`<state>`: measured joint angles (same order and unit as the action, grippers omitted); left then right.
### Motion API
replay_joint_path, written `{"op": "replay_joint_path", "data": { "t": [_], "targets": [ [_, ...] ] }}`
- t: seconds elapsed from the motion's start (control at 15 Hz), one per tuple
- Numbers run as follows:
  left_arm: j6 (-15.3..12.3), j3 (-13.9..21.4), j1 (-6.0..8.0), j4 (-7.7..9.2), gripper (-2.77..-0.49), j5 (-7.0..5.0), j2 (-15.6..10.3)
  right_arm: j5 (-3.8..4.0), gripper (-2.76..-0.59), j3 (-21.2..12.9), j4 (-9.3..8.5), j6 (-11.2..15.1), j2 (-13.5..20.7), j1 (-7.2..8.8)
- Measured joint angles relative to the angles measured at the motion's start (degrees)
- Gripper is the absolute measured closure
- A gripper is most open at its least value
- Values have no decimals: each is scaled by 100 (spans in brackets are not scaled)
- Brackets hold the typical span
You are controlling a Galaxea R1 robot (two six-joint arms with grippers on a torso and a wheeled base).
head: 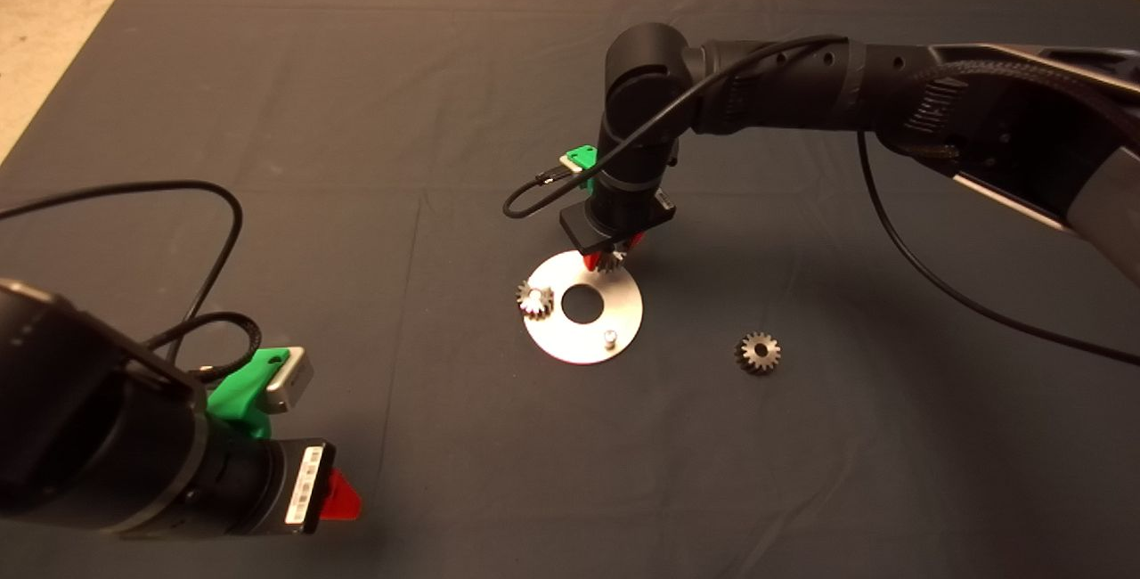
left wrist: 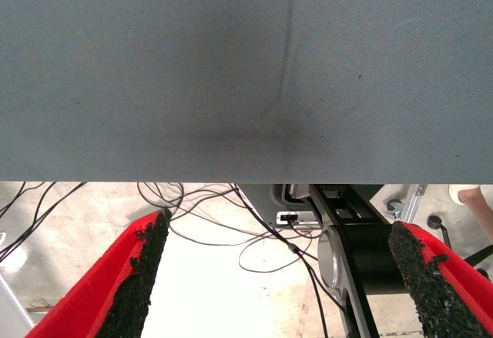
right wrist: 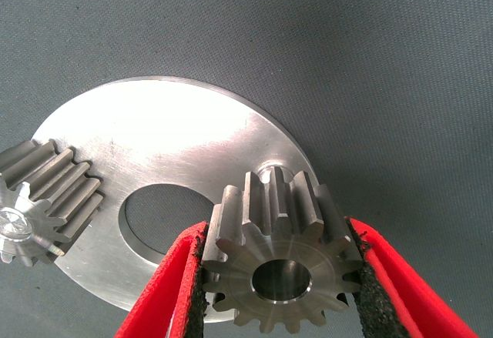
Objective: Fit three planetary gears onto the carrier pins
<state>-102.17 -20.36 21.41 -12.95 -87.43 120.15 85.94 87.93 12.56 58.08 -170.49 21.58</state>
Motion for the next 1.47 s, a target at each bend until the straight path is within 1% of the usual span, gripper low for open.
{"op": "replay_joint_path", "data": {
  "t": [0.13,0.33,0.6,1.2,1.47],
  "targets": [
    [0,0,0,0,-204,0,0,-2,-113,2,47,0,0,-29],
    [0,0,0,-2,-204,0,0,-6,-113,7,262,2,0,-111],
    [0,0,0,-2,-204,0,0,-24,-113,7,285,2,0,-105],
    [0,0,0,-2,-204,0,0,-22,-113,7,288,2,0,-107],
    [0,0,-11,-2,-204,0,0,-20,-122,5,302,2,0,-98]
  ]
}}
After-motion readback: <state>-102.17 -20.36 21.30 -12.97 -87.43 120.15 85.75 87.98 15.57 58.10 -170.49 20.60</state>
